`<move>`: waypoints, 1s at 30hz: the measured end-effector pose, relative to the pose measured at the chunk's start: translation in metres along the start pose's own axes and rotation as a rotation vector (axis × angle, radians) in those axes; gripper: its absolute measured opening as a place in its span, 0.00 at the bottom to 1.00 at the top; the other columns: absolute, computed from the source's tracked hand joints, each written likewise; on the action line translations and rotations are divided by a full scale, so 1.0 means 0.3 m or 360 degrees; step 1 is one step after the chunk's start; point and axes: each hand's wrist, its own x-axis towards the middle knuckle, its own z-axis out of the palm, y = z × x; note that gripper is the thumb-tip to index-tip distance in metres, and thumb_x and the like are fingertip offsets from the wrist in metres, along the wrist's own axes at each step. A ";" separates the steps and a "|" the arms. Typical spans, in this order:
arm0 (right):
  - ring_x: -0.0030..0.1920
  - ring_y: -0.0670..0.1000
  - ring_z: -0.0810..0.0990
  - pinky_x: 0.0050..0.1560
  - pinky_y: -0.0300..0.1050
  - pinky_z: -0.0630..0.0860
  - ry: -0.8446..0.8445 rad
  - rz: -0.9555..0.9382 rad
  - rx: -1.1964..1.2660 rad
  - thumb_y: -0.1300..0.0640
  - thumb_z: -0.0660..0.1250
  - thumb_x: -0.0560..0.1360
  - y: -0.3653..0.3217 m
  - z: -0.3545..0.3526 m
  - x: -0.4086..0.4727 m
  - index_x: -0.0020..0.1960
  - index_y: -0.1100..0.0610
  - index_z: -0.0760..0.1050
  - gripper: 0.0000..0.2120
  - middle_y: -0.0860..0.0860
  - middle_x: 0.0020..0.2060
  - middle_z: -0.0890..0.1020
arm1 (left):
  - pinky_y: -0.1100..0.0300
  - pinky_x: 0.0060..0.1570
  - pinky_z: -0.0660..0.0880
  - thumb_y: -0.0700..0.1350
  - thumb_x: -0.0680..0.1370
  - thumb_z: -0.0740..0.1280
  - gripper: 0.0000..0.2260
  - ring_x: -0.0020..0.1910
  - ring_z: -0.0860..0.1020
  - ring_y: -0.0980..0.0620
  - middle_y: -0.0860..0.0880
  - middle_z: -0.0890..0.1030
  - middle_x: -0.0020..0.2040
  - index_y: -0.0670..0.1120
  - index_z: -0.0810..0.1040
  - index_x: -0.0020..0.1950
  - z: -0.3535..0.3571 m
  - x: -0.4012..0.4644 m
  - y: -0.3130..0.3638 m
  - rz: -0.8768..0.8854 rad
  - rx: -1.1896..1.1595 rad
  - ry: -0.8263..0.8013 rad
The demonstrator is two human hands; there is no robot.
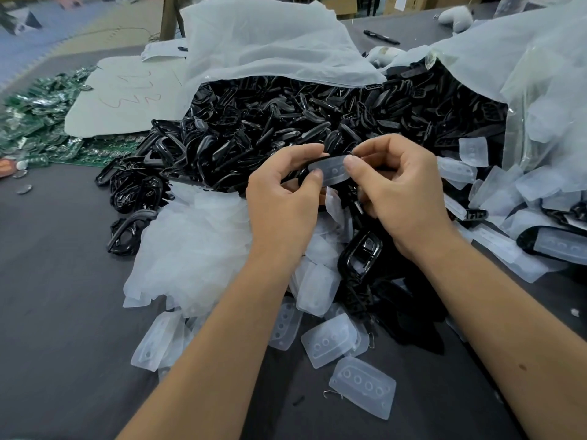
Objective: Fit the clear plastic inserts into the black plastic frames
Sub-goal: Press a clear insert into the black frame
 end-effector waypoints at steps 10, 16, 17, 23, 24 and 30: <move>0.25 0.47 0.78 0.22 0.37 0.68 -0.0189 0.0089 0.0049 0.57 0.72 0.80 -0.029 0.002 -0.014 0.44 0.58 0.83 0.07 0.51 0.30 0.84 | 0.57 0.55 0.82 0.30 0.78 0.69 0.13 0.53 0.86 0.53 0.49 0.88 0.51 0.43 0.86 0.57 0.001 -0.006 -0.002 -0.0018 -0.0054 -0.0083; 0.24 0.48 0.77 0.22 0.37 0.68 -0.0196 0.0118 0.0047 0.57 0.72 0.80 -0.033 0.002 -0.014 0.43 0.59 0.82 0.08 0.54 0.30 0.84 | 0.58 0.54 0.82 0.31 0.79 0.69 0.09 0.51 0.86 0.52 0.47 0.88 0.49 0.40 0.85 0.56 0.002 -0.007 0.000 -0.0041 -0.0117 -0.0069; 0.24 0.48 0.77 0.22 0.37 0.68 -0.0198 0.0121 0.0048 0.57 0.73 0.80 -0.033 0.001 -0.013 0.43 0.59 0.82 0.08 0.54 0.31 0.84 | 0.59 0.54 0.82 0.31 0.79 0.70 0.09 0.51 0.86 0.52 0.46 0.88 0.49 0.40 0.85 0.55 0.002 -0.007 0.000 -0.0039 -0.0125 -0.0066; 0.25 0.48 0.77 0.22 0.37 0.67 -0.0254 0.0166 0.0115 0.57 0.75 0.78 -0.033 -0.002 -0.013 0.42 0.59 0.81 0.08 0.53 0.31 0.84 | 0.55 0.54 0.83 0.31 0.79 0.70 0.09 0.50 0.87 0.50 0.46 0.88 0.48 0.41 0.85 0.54 0.002 -0.007 -0.003 -0.0045 -0.0166 -0.0089; 0.25 0.48 0.77 0.22 0.37 0.67 -0.0267 0.0176 0.0134 0.58 0.75 0.78 -0.034 -0.003 -0.013 0.42 0.59 0.81 0.08 0.53 0.31 0.84 | 0.56 0.53 0.83 0.30 0.79 0.69 0.09 0.50 0.87 0.51 0.46 0.88 0.48 0.41 0.85 0.54 0.001 -0.007 -0.003 -0.0043 -0.0165 -0.0089; 0.27 0.48 0.78 0.22 0.38 0.68 -0.0349 0.0198 0.0184 0.62 0.71 0.80 -0.037 -0.008 -0.009 0.44 0.59 0.81 0.05 0.55 0.33 0.84 | 0.54 0.52 0.83 0.31 0.78 0.69 0.10 0.50 0.87 0.51 0.47 0.88 0.47 0.44 0.85 0.51 -0.001 -0.004 -0.006 -0.0083 -0.0172 -0.0094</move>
